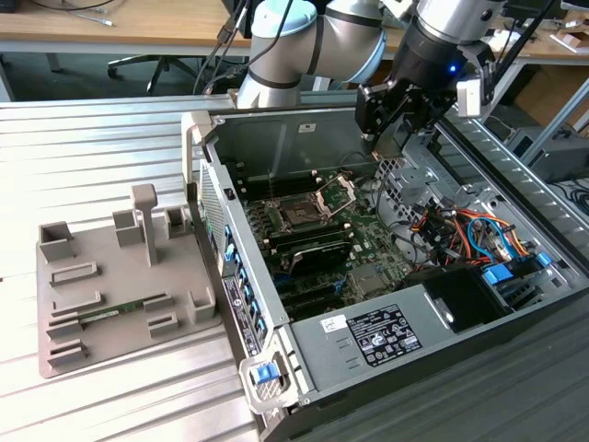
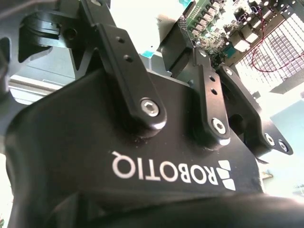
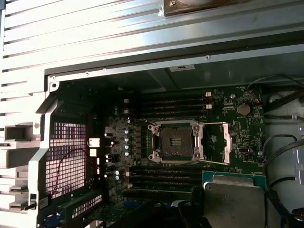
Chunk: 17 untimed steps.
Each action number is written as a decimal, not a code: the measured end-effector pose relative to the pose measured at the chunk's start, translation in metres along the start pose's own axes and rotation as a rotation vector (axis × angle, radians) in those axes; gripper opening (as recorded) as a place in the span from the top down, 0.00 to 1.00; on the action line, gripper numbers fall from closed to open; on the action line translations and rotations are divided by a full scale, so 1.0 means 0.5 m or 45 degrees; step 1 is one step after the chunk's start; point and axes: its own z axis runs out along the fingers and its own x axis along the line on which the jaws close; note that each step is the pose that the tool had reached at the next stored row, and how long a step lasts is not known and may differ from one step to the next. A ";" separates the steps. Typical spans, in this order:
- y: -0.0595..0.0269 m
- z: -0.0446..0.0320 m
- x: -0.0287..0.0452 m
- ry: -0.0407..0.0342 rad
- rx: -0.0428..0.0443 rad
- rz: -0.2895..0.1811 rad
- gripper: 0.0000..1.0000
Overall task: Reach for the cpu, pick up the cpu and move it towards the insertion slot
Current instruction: 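Pick up the cpu and move it towards the insertion slot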
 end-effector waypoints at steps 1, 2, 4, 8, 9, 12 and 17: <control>0.000 0.000 0.000 0.0000 0.000 0.000 0.45; 0.000 0.001 0.000 0.0000 0.000 0.000 0.45; 0.000 0.003 0.000 0.0000 0.000 0.000 0.45; 0.000 0.005 0.000 0.0000 0.000 0.000 0.45; 0.000 0.005 0.000 0.0000 0.000 0.000 0.45; -0.001 0.008 0.000 0.0000 0.000 0.000 0.45; -0.001 0.013 0.000 0.0001 0.000 0.000 0.45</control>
